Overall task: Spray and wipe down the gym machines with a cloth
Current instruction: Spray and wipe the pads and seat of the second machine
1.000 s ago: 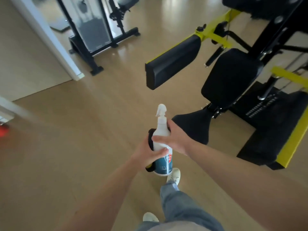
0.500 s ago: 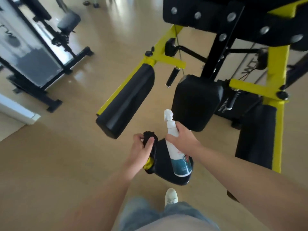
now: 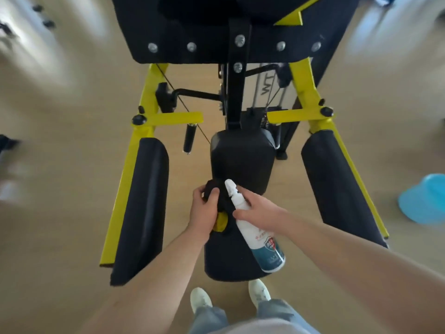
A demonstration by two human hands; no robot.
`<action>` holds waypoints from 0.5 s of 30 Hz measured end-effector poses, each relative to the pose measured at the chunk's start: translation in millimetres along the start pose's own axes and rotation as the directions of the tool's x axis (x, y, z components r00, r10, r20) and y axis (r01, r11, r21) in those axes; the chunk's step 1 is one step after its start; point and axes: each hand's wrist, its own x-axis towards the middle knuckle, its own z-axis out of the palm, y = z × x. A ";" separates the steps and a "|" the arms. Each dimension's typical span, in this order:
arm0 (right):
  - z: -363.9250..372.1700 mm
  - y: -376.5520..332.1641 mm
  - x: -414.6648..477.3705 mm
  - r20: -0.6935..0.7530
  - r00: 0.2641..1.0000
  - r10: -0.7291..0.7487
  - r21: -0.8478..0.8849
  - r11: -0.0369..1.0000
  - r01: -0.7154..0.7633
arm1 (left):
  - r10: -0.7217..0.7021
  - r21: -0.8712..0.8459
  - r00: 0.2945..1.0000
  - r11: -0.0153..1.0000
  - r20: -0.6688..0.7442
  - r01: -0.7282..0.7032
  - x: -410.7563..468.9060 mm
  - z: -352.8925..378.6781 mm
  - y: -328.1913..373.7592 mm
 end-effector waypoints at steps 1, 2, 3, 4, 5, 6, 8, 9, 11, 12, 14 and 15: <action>5.4 -3.6 0.6 0.011 1.000 0.003 -0.023 1.000 -0.003 | -0.005 -0.005 0.999 1.000 0.031 0.005 1.0 1.0 2.8; 10.5 -7.0 1.3 0.012 1.000 0.007 -0.035 0.999 -0.007 | -0.005 -0.004 0.998 1.000 0.056 0.005 1.8 2.6 4.7; 14.8 -9.8 1.3 0.000 1.000 0.012 -0.029 0.999 -0.012 | 0.004 0.000 0.998 1.000 0.069 -0.004 1.9 3.6 6.0; 18.5 -11.8 0.8 -0.021 1.000 0.011 -0.011 1.000 -0.012 | 0.016 -0.005 0.997 1.000 0.073 -0.016 2.0 4.1 6.3; 21.3 -12.8 -0.3 -0.047 0.999 0.004 0.007 1.000 -0.004 | 0.029 -0.011 0.997 1.000 0.074 -0.029 1.8 4.1 6.1; 23.1 -13.5 -1.3 -0.068 0.998 -0.008 0.023 1.000 0.010 | 0.043 -0.017 0.996 0.999 0.076 -0.042 1.9 3.1 5.5; 24.1 -14.7 -3.9 -0.103 0.994 -0.029 0.039 0.999 0.033 | 0.068 -0.012 0.995 0.998 0.069 -0.067 1.4 0.9 5.1; 23.3 -16.0 -5.4 -0.121 0.992 -0.040 0.034 0.998 0.044 | 0.080 -0.005 0.995 0.997 0.056 -0.080 1.4 0.2 5.6; 20.3 -18.7 -7.1 -0.146 0.987 -0.060 0.010 0.998 0.063 | 0.105 -0.004 0.994 0.994 0.008 -0.105 2.3 -0.3 8.4; 18.0 -20.6 -7.7 -0.158 0.985 -0.066 0.001 0.998 0.067 | 0.111 -0.015 0.994 0.994 -0.022 -0.112 2.8 -0.3 11.1; 13.6 -24.7 -8.3 -0.186 0.980 -0.067 -0.010 0.998 0.066 | 0.099 -0.063 0.992 0.992 -0.080 -0.105 2.9 -1.8 16.4; 11.8 -27.1 -7.7 -0.203 0.977 -0.064 -0.009 0.998 0.064 | 0.086 -0.087 0.990 0.992 -0.108 -0.096 3.4 -3.5 18.5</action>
